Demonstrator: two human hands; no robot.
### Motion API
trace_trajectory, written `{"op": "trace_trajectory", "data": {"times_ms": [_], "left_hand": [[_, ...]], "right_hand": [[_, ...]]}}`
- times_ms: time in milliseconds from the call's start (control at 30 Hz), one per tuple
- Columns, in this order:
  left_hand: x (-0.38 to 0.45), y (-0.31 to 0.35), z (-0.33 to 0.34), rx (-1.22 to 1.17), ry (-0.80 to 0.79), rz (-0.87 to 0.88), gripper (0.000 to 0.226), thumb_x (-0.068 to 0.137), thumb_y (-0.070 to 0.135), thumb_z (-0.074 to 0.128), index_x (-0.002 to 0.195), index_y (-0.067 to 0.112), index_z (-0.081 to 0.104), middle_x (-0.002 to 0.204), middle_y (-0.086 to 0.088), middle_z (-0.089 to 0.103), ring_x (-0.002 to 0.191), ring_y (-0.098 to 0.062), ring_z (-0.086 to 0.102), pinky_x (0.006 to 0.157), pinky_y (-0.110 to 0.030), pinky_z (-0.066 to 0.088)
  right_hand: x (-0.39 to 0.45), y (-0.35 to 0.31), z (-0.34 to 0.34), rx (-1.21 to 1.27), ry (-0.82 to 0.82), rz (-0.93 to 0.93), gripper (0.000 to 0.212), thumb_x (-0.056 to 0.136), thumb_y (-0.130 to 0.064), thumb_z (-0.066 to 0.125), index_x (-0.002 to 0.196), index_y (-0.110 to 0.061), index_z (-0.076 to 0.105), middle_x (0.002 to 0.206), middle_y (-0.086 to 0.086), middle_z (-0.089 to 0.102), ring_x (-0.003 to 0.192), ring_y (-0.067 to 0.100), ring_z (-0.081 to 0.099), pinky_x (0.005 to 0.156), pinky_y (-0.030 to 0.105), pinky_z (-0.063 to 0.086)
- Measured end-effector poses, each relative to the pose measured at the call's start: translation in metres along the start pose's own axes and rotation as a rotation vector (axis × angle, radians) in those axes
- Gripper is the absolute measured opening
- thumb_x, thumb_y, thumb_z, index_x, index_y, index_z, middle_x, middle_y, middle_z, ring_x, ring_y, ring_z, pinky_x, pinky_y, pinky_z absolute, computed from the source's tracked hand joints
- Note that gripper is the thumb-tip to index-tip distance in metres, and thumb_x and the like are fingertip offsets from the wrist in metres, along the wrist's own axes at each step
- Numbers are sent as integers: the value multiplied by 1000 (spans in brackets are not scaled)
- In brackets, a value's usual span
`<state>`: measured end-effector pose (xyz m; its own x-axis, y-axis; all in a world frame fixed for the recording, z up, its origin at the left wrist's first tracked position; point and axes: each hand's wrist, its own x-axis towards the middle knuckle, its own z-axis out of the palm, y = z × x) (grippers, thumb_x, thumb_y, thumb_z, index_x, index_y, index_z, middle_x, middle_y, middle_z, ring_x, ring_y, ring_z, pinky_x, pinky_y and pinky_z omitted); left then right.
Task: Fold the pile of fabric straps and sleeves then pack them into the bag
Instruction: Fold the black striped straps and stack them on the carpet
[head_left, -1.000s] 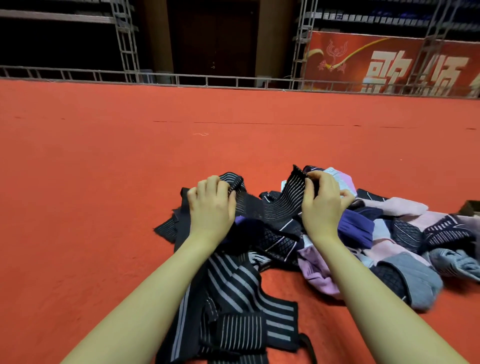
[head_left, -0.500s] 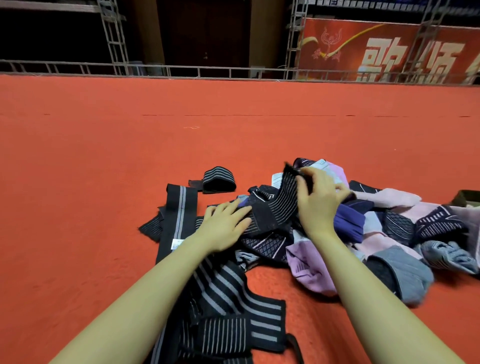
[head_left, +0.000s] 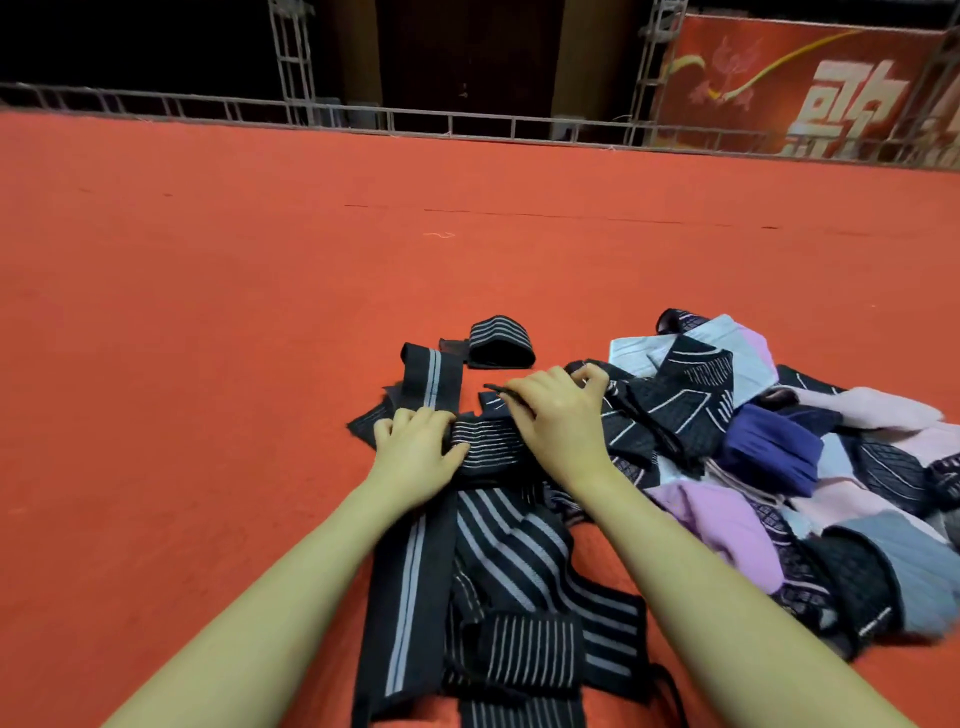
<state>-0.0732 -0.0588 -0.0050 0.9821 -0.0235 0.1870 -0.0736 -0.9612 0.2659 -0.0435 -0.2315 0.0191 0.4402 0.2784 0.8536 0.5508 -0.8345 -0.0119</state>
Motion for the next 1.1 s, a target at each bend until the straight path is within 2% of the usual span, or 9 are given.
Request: {"op": "trace_trajectory", "data": {"times_ms": [133, 333, 533, 667, 767, 867, 967, 1033, 1100], "left_hand": [[-3, -4, 7, -114, -112, 59, 62, 90, 53, 50, 144, 29, 31, 143, 8, 42, 130, -22, 29, 101, -40, 17], [-6, -11, 9, -210, -84, 134, 74, 87, 56, 56, 148, 29, 25, 147, 6, 38, 136, -16, 20, 104, -36, 10], [-7, -18, 8, -289, -73, 176, 84, 84, 47, 64, 150, 30, 15, 141, -3, 37, 134, -16, 17, 98, -26, 7], [-4, -20, 8, -286, 17, 157, 64, 90, 42, 59, 144, 25, 30, 138, 0, 44, 132, -19, 27, 98, -27, 11], [-4, -19, 7, -267, 259, 236, 36, 93, 18, 56, 128, 18, 55, 124, 3, 59, 121, -20, 46, 91, -27, 16], [-2, -21, 5, -260, 482, 350, 24, 84, 8, 55, 101, 13, 71, 99, 3, 70, 96, -18, 61, 82, -24, 19], [3, -27, -6, -135, 612, 468, 30, 81, 9, 46, 92, 10, 74, 98, -1, 72, 96, -14, 57, 83, -27, 30], [2, -33, -10, 13, 544, 553, 36, 77, 14, 41, 88, 11, 75, 99, -2, 73, 95, -17, 62, 85, -30, 33], [-8, -38, -10, 131, 266, 520, 52, 76, 31, 28, 91, 15, 75, 102, 0, 72, 98, -20, 65, 89, -32, 29]], "right_hand": [[-10, -5, 12, -74, -194, -14, 30, 86, -35, 45, 75, -23, 70, 68, -8, 65, 67, 18, 60, 79, 35, 22], [-38, 12, 8, -132, -440, -150, 47, 82, -51, 39, 104, -23, 68, 84, -11, 69, 79, 16, 64, 81, 36, 22], [-42, 14, 9, -210, -350, -232, 33, 79, -47, 50, 84, -24, 72, 84, -10, 69, 76, 17, 64, 84, 37, 24], [-41, 13, 8, -204, -145, -124, 30, 91, -30, 44, 75, -20, 67, 69, -8, 62, 66, 18, 59, 83, 37, 27], [-40, 13, 3, -195, -47, -76, 28, 91, -26, 46, 73, -17, 66, 66, -6, 59, 63, 20, 58, 80, 37, 27], [-42, 13, 2, -184, -56, -64, 27, 90, -28, 47, 74, -18, 67, 66, -7, 59, 63, 20, 58, 78, 36, 25], [-47, 12, 3, -130, -152, -78, 29, 89, -34, 45, 80, -22, 70, 74, -9, 63, 68, 19, 59, 79, 35, 24], [-49, 8, 3, -128, -209, -55, 34, 88, -43, 45, 77, -26, 72, 75, -11, 64, 70, 17, 59, 80, 35, 23], [-48, 3, 3, -147, -265, 1, 41, 86, -52, 44, 70, -26, 71, 73, -11, 62, 71, 16, 59, 82, 35, 22]]}}
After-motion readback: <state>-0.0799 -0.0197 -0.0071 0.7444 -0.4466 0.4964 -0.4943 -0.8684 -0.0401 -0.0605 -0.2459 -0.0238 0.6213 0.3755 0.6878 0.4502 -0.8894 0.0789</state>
